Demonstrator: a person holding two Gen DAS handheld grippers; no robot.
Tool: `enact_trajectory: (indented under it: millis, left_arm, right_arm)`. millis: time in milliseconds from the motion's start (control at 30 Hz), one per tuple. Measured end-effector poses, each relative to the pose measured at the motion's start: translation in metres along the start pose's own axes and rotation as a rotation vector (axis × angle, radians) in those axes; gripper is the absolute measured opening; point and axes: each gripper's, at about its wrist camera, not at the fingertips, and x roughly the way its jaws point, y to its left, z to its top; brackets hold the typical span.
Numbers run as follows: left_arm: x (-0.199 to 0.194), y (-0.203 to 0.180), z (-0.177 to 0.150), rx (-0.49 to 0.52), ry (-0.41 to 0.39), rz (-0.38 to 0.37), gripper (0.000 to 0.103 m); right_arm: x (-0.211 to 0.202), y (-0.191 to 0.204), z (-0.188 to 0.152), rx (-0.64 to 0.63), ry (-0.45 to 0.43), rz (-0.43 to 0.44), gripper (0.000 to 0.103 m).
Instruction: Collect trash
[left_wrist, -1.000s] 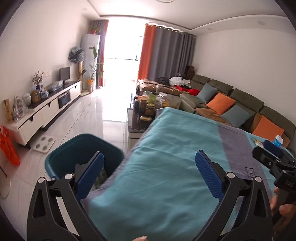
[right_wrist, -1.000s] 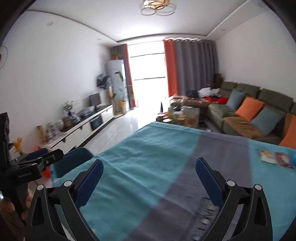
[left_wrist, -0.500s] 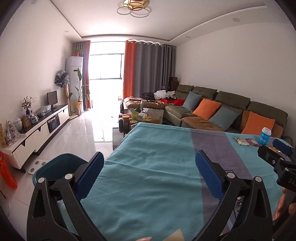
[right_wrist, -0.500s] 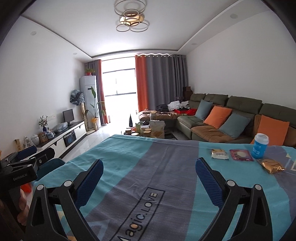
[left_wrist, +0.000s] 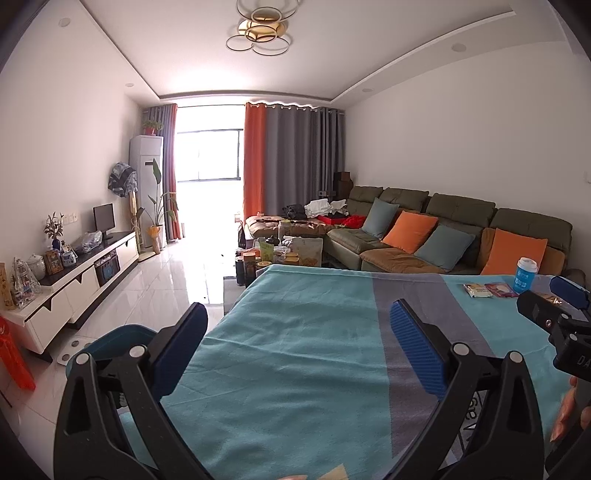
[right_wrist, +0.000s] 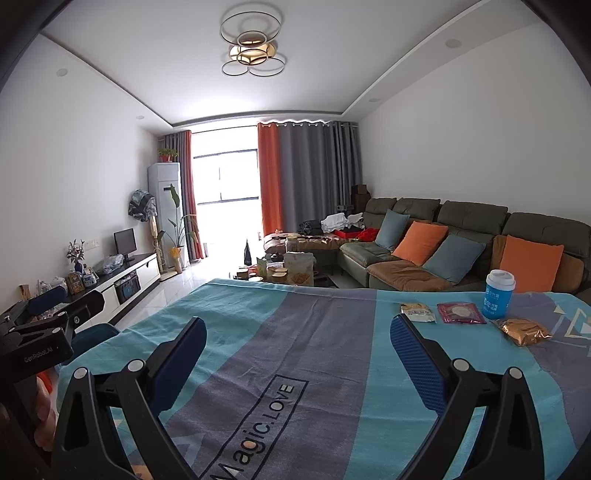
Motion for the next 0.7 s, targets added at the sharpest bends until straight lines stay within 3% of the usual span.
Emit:
enact_trajectory:
  millis: [700]
  left_arm:
    - [-0.0030,0.0008,-0.0006,-0.003,-0.018,0.001,0.097]
  right_arm:
    - [-0.0085,-0.0045,0.0033,0.000,-0.029,-0.024,0.096]
